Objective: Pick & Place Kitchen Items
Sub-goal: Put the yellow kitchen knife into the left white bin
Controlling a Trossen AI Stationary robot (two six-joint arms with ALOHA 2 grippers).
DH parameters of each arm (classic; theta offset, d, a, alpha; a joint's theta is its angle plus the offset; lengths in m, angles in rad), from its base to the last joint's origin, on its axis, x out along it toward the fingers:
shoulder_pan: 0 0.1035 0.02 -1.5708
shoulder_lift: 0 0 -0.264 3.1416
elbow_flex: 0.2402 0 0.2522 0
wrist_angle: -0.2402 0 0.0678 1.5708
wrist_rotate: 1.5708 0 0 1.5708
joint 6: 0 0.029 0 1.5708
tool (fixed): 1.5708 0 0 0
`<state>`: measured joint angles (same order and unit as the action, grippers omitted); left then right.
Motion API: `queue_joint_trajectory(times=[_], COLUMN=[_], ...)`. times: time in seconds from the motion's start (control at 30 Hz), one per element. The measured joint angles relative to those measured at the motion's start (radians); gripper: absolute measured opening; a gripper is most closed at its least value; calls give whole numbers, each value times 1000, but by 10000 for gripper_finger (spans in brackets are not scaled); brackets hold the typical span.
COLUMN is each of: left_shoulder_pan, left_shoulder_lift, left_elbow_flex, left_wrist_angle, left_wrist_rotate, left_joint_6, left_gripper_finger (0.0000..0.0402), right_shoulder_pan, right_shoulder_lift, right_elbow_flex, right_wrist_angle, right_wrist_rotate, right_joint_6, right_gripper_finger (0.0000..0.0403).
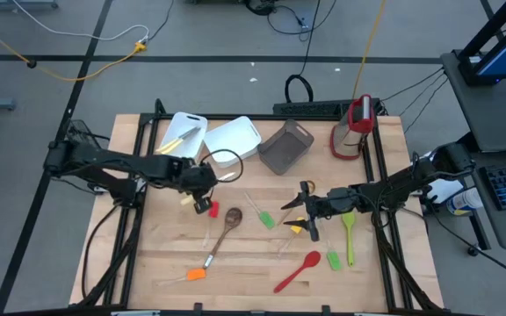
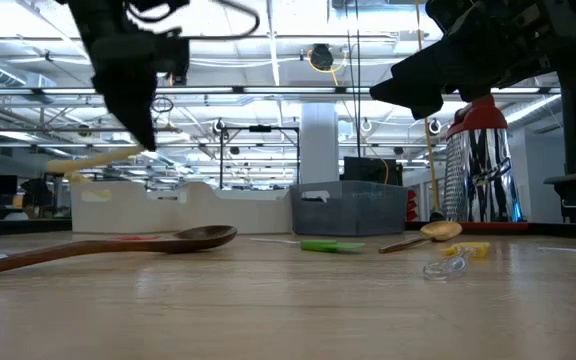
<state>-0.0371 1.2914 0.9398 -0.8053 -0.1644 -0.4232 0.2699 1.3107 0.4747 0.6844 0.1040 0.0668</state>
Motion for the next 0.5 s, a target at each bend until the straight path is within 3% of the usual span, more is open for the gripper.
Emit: queue_joint_trajectory(times=[0.2, 0.33, 0.5], left_shoulder_pan=[71, 186, 368], left_shoulder_lift=[-15, 0, -2], left_elbow_flex=[139, 221, 231], left_wrist_angle=[-154, -225, -266], left_wrist_rotate=[-125, -128, -106], left_joint_6=[119, 183, 240], left_gripper_finger=[18, 22, 26], right_shoulder_pan=[0, 0, 0], right_shoulder_lift=[0, 0, 0], right_elbow_flex=[0, 0, 0], right_wrist_angle=[14, 15, 14], right_wrist_rotate=[0, 0, 0], right_joint_6=[-5, -25, -34], right_gripper_finger=[212, 212, 212])
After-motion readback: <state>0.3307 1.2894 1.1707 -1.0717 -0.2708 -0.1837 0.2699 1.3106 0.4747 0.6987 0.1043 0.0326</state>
